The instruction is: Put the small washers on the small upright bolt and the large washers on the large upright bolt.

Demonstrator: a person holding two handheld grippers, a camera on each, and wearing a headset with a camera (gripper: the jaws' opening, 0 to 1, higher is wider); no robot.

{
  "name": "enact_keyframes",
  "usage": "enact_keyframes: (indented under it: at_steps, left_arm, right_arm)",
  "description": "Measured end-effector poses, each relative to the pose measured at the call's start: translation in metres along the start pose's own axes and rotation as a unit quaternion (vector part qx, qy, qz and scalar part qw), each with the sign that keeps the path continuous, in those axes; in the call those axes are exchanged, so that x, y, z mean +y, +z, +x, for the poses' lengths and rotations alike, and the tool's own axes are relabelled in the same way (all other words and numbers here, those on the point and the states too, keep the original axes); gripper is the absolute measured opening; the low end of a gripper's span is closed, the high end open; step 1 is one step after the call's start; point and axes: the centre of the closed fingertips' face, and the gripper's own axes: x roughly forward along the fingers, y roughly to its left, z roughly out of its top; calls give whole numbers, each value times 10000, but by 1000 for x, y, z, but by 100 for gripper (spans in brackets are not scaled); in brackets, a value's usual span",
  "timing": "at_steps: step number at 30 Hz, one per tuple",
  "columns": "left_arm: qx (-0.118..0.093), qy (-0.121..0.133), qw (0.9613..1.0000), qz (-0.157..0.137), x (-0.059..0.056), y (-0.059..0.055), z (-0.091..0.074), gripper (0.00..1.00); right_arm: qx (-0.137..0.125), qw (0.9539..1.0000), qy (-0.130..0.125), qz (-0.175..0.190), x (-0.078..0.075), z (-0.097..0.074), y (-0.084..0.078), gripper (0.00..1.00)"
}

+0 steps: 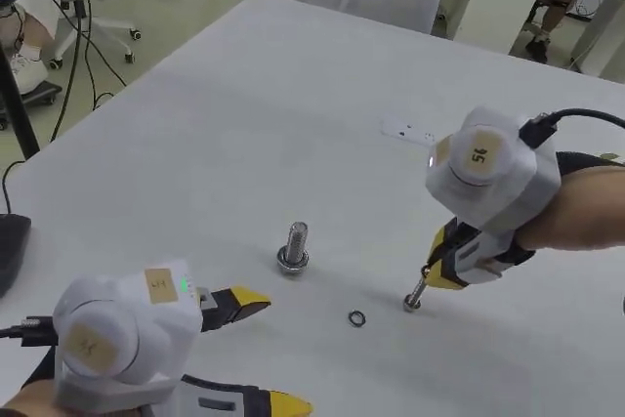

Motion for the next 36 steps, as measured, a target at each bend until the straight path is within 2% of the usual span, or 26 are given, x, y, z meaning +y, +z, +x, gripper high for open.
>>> enact_keyframes:
  at_steps: [13, 28, 36]
  left_arm:
    - [27, 1, 10000, -36, 0, -3, 0, 62]
    - [84, 22, 9999, -67, -1, -8, 0, 62]
    - [105, 29, 9999, -71, -2, -9, -1, 62]
  right_arm:
    - [56, 9999, 93, 31, 3, 10, -4, 14]
    - [125, 9995, 280, 83, 8, 37, -10, 14]
    - [113, 9994, 313, 136, 9, 44, -11, 14]
